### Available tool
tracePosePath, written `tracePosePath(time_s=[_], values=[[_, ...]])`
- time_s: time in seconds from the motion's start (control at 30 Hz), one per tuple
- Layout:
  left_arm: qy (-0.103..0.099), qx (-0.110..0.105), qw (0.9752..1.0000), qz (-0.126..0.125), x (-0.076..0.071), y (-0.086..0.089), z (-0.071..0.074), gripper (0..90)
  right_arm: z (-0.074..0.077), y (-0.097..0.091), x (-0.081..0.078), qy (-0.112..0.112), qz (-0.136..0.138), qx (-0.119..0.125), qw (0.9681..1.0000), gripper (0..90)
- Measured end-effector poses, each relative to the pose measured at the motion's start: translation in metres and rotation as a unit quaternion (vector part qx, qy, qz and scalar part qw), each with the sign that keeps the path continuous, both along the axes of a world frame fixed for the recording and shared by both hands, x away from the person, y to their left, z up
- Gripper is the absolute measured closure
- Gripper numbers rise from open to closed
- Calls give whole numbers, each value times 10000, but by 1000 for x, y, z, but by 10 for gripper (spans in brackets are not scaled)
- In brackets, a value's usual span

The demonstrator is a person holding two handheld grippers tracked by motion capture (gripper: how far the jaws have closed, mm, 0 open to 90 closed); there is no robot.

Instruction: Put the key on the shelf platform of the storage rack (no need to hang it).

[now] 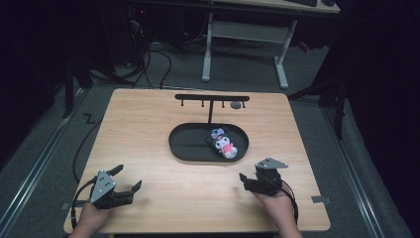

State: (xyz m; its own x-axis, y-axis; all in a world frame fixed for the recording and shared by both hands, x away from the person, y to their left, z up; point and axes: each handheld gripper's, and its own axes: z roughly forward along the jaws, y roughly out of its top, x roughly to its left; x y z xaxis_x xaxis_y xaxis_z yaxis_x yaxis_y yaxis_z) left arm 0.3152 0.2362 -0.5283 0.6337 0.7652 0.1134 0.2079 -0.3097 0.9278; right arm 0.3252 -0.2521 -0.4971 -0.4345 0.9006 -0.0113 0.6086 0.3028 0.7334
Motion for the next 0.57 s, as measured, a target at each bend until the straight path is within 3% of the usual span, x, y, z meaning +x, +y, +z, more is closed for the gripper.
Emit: tracePosePath(time_s=[0.13, 0.2, 0.27, 0.33, 0.37, 0.57], values=[[-10, 1, 10000, -5, -1, 0, 0, 154, -2, -2, -14, -291, -20, 36, 9996, 273], [-11, -25, 10000, -91, 0, 1, 0, 154, -10, -4, -32, -564, -78, 173, 9982, 256], [7, -33, 9999, -110, 0, 2, 0, 154, -13, -3, -37, -584, -103, 196, 9980, 255], [15, -55, 9999, -114, 0, 2, 0, 154, -16, 1, -44, -523, 5, 63, 9986, 251], [13, -54, 9999, -116, 0, 2, 0, 154, -16, 2, -46, -600, -6, 17, 9982, 251], [-39, -51, 9999, -148, -2, 3, 0, 154, -11, 4, -45, -730, -71, 44, 9973, 251]])
